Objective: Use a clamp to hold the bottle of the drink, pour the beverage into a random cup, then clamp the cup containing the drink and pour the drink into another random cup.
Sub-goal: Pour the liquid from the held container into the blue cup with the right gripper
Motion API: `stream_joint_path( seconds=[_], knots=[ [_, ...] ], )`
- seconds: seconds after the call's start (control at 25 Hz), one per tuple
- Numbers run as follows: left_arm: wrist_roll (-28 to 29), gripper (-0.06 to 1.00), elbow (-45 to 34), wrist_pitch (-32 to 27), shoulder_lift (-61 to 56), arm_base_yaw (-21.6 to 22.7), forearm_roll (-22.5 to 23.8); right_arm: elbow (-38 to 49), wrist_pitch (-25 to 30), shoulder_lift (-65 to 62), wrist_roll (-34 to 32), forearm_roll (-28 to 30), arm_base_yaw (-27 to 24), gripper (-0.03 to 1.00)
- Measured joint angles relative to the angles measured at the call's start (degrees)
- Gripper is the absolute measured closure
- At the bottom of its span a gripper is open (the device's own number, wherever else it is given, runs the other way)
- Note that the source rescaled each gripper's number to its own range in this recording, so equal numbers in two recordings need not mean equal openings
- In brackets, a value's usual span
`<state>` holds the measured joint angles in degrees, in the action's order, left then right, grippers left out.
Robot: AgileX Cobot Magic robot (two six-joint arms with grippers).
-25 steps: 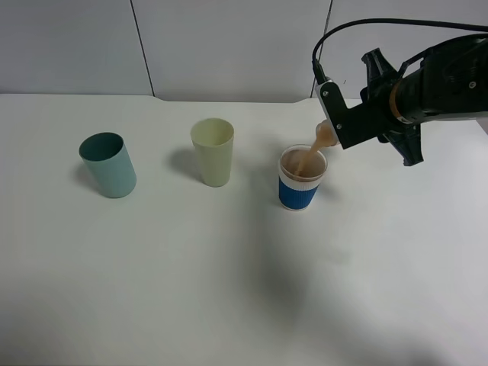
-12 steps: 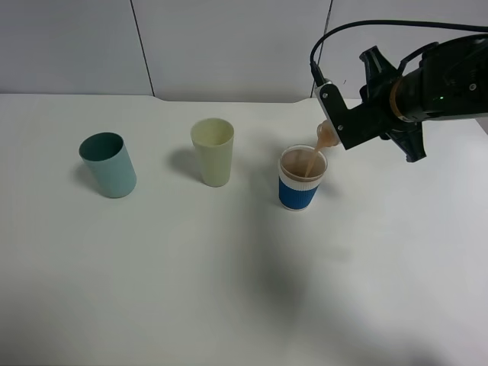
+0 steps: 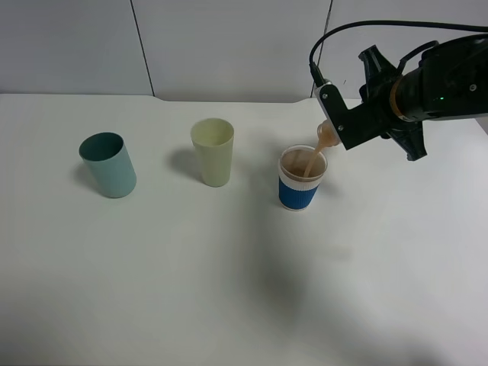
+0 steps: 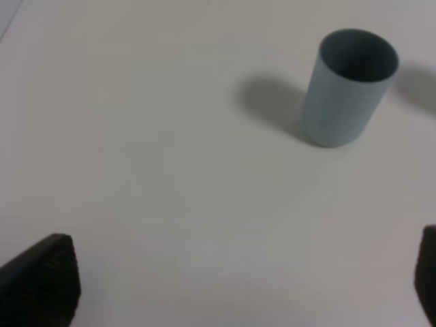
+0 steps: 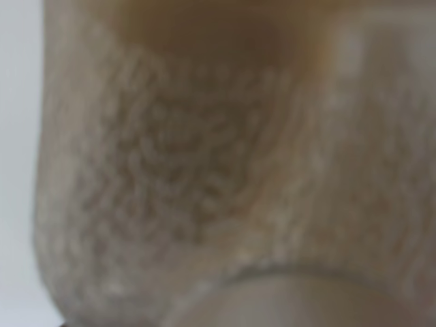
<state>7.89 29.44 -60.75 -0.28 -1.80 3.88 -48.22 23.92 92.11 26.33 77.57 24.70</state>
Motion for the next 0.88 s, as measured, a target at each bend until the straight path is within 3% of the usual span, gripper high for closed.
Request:
stream_joint_path(
  seconds=[0.88],
  knots=[
    [0.0,-0.06,0.0,0.0,0.0,0.0,0.0,-0.52,2.0,-0.05,-0.05,1.56,3.52,0.95]
  ],
)
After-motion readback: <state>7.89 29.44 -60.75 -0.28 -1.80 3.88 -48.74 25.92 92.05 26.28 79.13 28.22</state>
